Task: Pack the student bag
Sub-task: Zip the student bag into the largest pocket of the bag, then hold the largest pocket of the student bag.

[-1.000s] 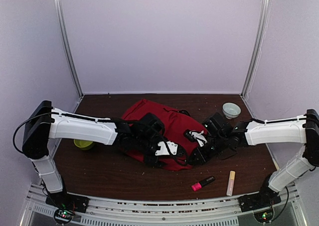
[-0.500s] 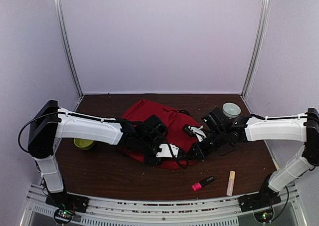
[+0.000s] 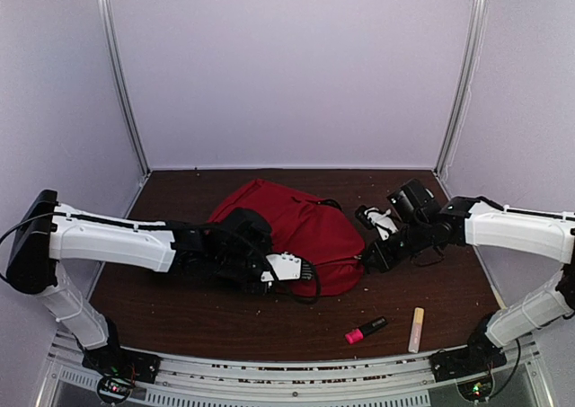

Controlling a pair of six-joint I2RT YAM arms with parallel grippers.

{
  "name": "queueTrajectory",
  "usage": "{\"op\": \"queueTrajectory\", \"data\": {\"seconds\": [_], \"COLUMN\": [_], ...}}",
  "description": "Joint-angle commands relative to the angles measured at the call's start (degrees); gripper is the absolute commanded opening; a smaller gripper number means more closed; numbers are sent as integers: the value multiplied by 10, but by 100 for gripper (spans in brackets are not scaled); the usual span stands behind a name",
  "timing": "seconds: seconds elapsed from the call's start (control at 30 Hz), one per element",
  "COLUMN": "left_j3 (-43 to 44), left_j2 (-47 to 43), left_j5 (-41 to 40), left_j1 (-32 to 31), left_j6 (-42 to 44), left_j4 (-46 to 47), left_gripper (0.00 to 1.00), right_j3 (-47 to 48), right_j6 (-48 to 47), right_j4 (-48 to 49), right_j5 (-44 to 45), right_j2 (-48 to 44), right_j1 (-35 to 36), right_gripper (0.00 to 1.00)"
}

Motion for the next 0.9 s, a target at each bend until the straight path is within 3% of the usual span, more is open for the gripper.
{"op": "queueTrajectory", "data": {"seconds": [0.0,0.1,0.27,0.3,0.37,0.43,0.6,0.73,0.87], "left_j3": [-63,-94,-108,-102,-77,-38,73,122,144], "left_j2": [-65,-96,-122,-121,-113,-99,-33,33,80], "left_j5": [-76,-88,-74,-65,-29,21,141,163,218], "left_j1": [9,9,8,9,9,9,9,8,-9], "left_j6": [-36,-48,-66,-71,-80,-90,-134,-158,-149], "left_j4": [-102,-103,-102,-100,-99,-99,-70,-47,-45], "left_gripper": [0,0,0,6,34,45,47,44,63], "right_j3": [20,41,50,50,44,35,13,0,2], "right_j6": [0,-2,-3,-2,9,29,59,66,65], "right_j4": [-55,-47,-18,-12,12,37,73,70,56], "right_j5": [125,120,8,-9,-51,-89,-131,-138,-139], "right_j2": [13,22,37,40,46,51,50,39,36], "right_j1": [-63,-76,-38,-23,3,18,34,34,34], "right_gripper": [0,0,0,0,0,0,0,0,0]}}
